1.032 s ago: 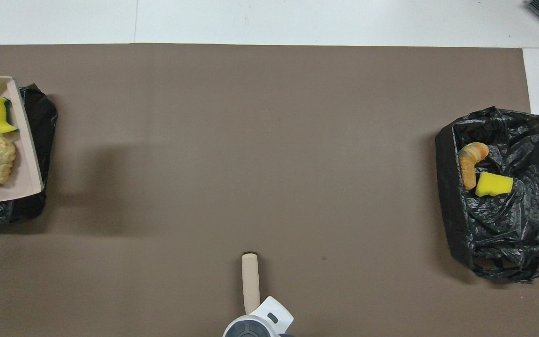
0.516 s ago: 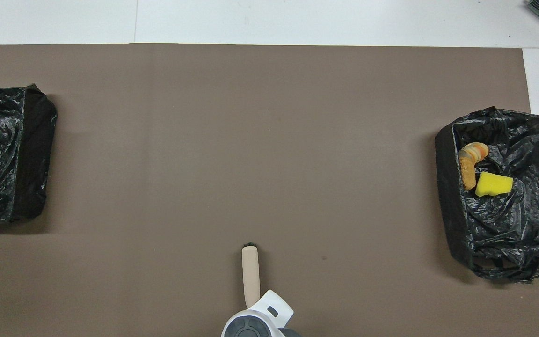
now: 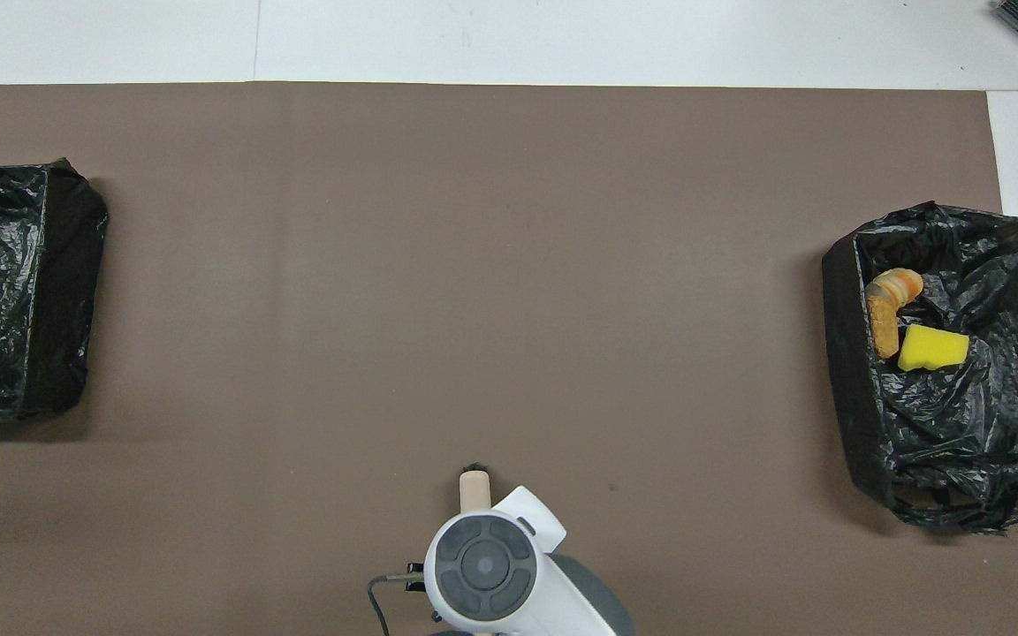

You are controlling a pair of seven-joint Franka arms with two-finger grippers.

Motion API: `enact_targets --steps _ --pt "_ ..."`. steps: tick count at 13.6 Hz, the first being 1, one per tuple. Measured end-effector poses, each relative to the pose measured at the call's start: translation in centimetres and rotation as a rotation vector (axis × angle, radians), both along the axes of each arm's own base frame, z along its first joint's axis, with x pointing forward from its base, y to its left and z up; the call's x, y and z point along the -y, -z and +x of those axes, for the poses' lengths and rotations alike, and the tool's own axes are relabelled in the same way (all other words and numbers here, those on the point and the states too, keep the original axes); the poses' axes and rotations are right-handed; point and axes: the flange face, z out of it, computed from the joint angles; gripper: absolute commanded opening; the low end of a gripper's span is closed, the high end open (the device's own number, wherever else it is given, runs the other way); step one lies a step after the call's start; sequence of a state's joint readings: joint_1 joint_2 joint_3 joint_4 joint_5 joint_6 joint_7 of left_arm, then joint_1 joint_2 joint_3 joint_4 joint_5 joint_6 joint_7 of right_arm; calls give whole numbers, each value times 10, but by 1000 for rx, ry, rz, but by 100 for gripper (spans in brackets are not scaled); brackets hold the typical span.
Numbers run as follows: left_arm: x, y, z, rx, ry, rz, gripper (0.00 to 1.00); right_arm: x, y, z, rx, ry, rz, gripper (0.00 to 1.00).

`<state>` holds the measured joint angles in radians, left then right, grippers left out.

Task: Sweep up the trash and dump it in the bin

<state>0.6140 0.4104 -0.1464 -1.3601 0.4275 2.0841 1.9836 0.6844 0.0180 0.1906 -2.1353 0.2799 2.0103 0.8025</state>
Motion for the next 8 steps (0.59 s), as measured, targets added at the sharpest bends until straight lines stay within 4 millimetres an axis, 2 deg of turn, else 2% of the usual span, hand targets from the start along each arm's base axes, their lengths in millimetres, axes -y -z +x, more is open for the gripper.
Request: enact_targets --steps 2,4,6,8 --pt "12 -5 4 -13 -20 51 0 28 -29 40 5 11 8 100" --pt "17 -20 -1 -35 -54 102 0 65 -56 78 21 4 3 100" --pt "23 -45 -10 -43 -78 161 0 105 -74 112 42 -20 -12 100" --pt "34 -74 -17 -39 -75 236 0 147 -84 140 60 -20 -14 100"
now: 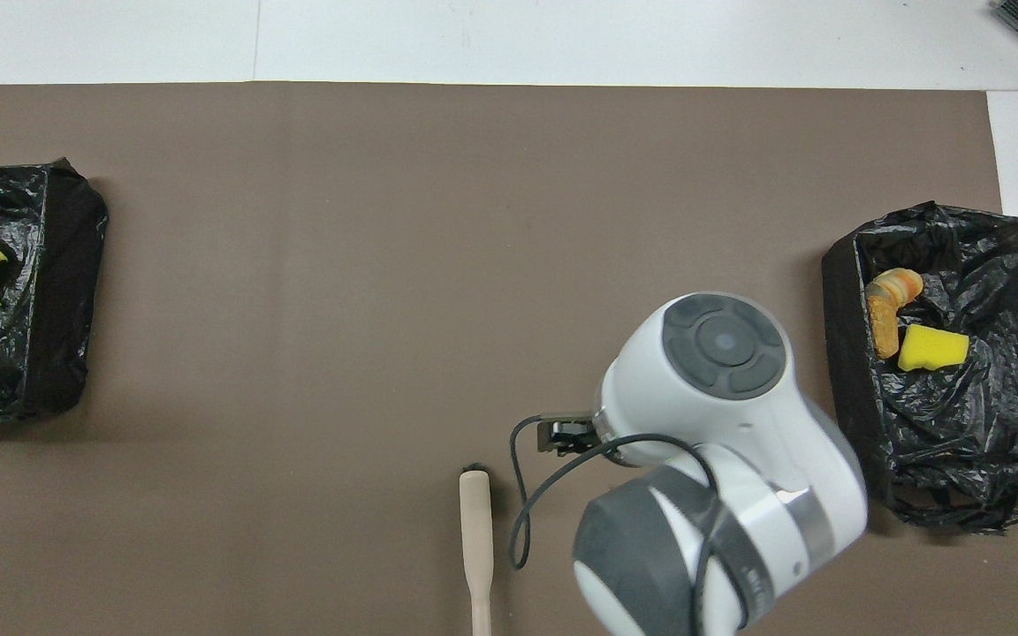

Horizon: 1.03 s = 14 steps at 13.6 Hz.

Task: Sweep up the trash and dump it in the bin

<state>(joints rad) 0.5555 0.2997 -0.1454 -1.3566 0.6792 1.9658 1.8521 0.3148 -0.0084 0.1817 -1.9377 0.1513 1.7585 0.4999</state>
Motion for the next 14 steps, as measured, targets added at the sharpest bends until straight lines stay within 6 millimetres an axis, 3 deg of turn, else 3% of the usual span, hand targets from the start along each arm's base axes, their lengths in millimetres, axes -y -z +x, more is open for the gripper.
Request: enact_targets --steps 3,6,8,10,14 --pt "23 -26 -8 -18 -9 22 0 66 -17 34 20 16 19 100" --pt "78 -11 2 -29 -57 -104 0 134 -32 60 72 16 -7 100" --pt "128 15 8 -23 -84 -204 0 171 -40 71 96 9 -12 100" --pt "192 48 7 -20 -140 -302 0 205 -49 79 118 48 -24 100" --pt "324 138 -16 -99 -263 -473 0 270 -83 92 200 46 -107 100"
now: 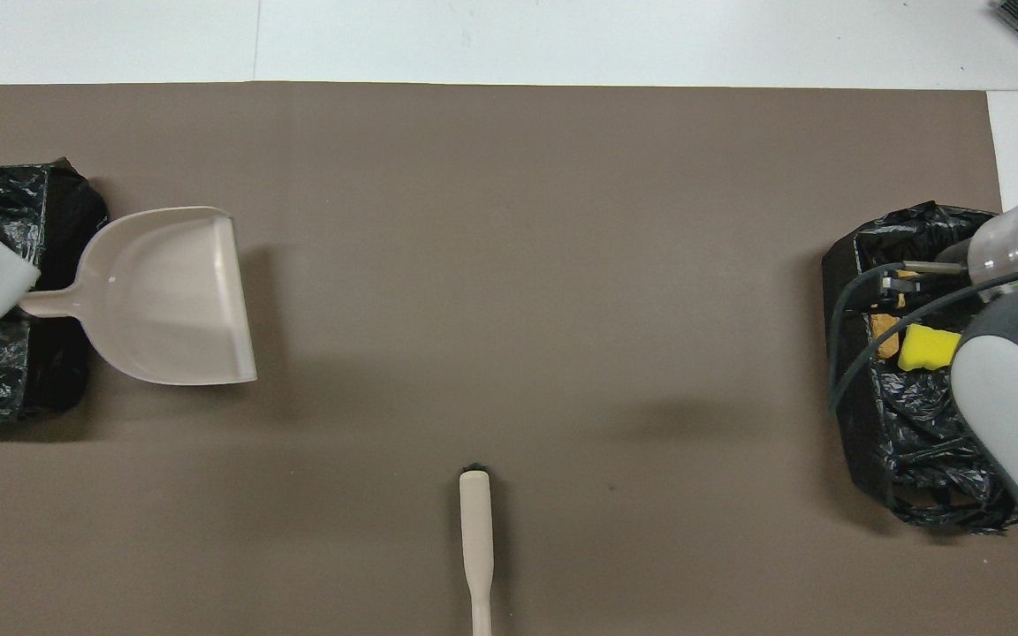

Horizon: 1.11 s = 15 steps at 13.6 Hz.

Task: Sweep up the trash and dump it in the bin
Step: 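Return the empty dustpan to the table center with the left gripper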

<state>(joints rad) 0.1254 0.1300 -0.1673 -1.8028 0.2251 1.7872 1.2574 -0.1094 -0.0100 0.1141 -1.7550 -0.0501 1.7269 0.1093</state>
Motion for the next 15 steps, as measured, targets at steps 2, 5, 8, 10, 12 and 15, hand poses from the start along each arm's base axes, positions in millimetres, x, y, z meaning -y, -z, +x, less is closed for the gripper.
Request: enact_targets --steps 2,5,8,10,12,15 --pt "64 38 -12 32 -177 -35 0 17 -24 0 17 -75 -35 100" --pt "157 64 -32 99 -484 -61 0 28 -54 -13 6 -84 -37 100" --pt "231 66 -51 144 -844 -100 0 21 -75 -29 17 -5 -6 100" --pt "279 72 -66 157 -1069 -123 0 19 -76 -31 16 26 18 100" --pt "322 78 -79 150 -1242 -162 0 19 -71 -31 -8 33 28 100" --pt "376 76 -93 133 -1408 -189 0 18 -62 -26 -25 14 30 100"
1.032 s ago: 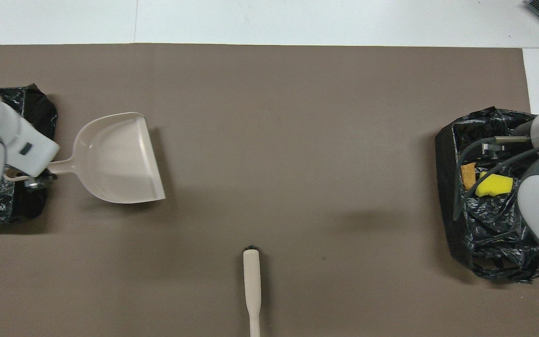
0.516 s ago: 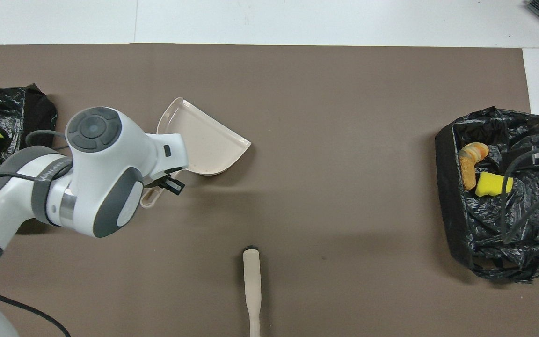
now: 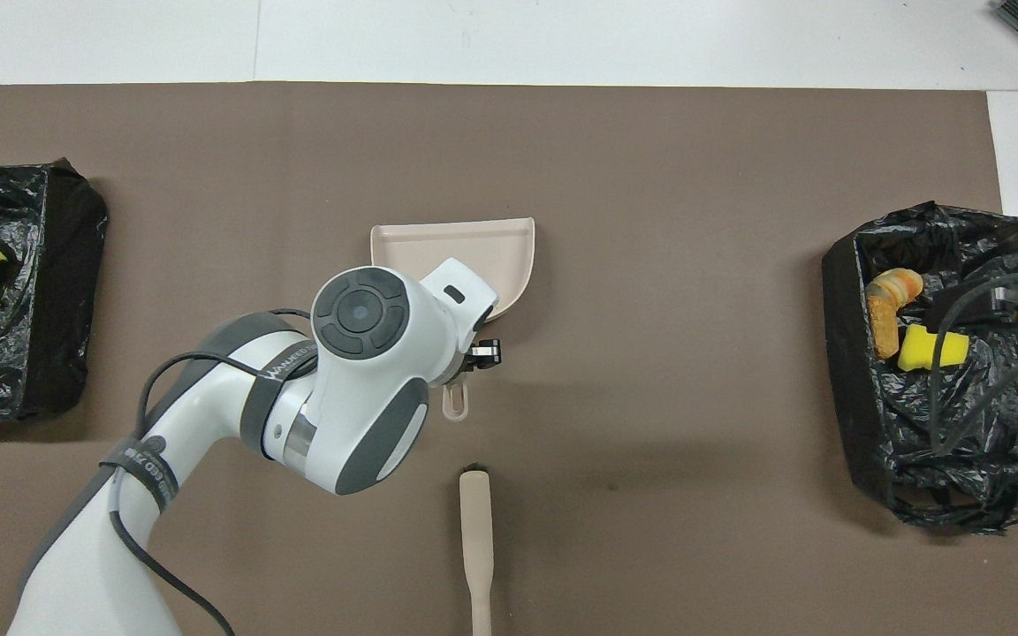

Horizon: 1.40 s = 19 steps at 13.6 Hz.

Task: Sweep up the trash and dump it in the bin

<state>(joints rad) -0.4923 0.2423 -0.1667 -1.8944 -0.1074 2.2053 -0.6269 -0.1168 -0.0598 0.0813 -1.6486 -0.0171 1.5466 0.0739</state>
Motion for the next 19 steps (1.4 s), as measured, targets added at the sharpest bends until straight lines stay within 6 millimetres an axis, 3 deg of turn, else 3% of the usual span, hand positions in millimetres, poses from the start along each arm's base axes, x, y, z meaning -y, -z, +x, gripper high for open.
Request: enact_targets --steps 2,6,7,9,11,13,15,16,19 --pt "19 -2 -3 0 -14 -12 0 -2 1 1 -3 -7 0 100" --pt "22 3 -4 9 109 -9 0 -4 0 0 -4 -44 -6 100" --pt "23 4 -5 11 148 -9 21 -6 -1 0 -3 -48 -6 100" --pt "24 7 -9 -6 185 3 100 -10 -1 0 -3 -55 -6 100" --pt "21 6 -13 -39 201 25 100 -11 -1 -1 -3 -57 -6 100" --pt "11 -10 -15 -66 214 47 100 -11 -1 -1 -5 -56 -6 100" --pt "-23 -48 -10 -76 259 61 100 -11 0 -2 -17 -56 -5 100" --pt "-54 -72 -4 -81 289 65 100 -10 0 -3 -21 -55 -5 100" --pt "-171 -142 9 -68 344 58 100 -8 0 -3 -21 -50 -5 100"
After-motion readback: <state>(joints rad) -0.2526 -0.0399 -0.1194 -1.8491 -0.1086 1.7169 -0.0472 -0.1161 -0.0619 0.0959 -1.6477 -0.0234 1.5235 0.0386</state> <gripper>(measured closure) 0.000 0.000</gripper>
